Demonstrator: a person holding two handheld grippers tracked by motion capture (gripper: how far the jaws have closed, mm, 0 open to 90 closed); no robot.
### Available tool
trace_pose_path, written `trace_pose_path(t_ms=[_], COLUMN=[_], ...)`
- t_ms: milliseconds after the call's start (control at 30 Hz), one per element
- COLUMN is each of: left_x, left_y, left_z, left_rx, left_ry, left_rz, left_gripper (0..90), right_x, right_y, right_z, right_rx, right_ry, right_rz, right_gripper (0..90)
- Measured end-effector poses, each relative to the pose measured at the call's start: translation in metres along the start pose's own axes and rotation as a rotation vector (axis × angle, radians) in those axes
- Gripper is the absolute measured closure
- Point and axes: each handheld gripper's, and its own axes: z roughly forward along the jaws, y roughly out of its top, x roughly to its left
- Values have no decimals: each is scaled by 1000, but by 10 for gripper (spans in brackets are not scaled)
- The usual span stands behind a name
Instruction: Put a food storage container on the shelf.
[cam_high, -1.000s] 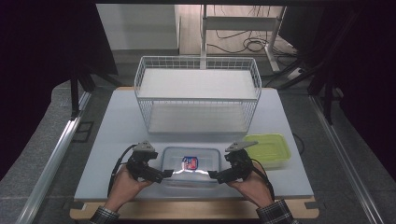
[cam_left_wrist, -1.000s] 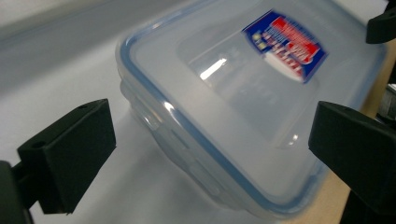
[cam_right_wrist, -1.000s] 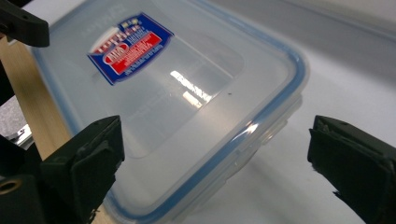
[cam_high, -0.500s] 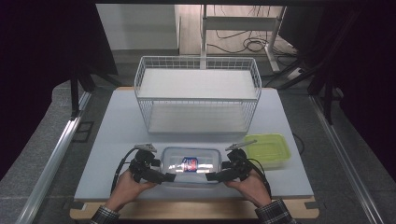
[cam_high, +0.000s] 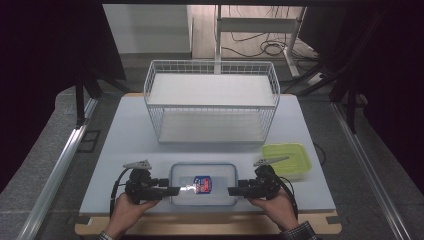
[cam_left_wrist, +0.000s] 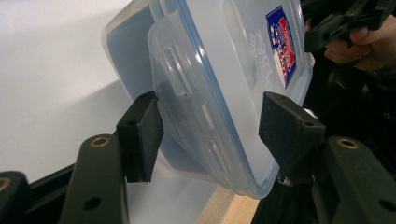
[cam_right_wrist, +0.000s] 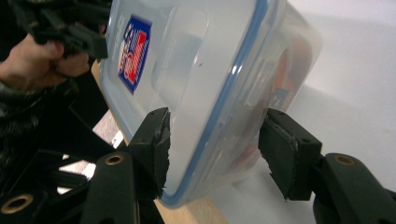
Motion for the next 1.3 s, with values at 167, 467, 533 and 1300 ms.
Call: trace_pose_path(t_ms=[167, 467, 533, 1300], left_x=[-6, -9, -10, -15], left_y=[1, 8, 11, 69], left_z=[0, 0, -2, -27], left_rx=[-29, -60, -74, -158], left_ry=[30, 58, 54, 45], left_rz=[-33, -24, -18, 63], left_gripper=[434, 504, 504, 516], right_x=[-2, 5, 6, 17], right_y=[0, 4, 5, 59], right_z=[-1, -6, -7, -36], right_rx=[-27, -79, -94, -198], right_ry=[4, -83, -86, -95], right_rz=[72, 4, -4, -122], right_gripper=[489, 490, 490, 498])
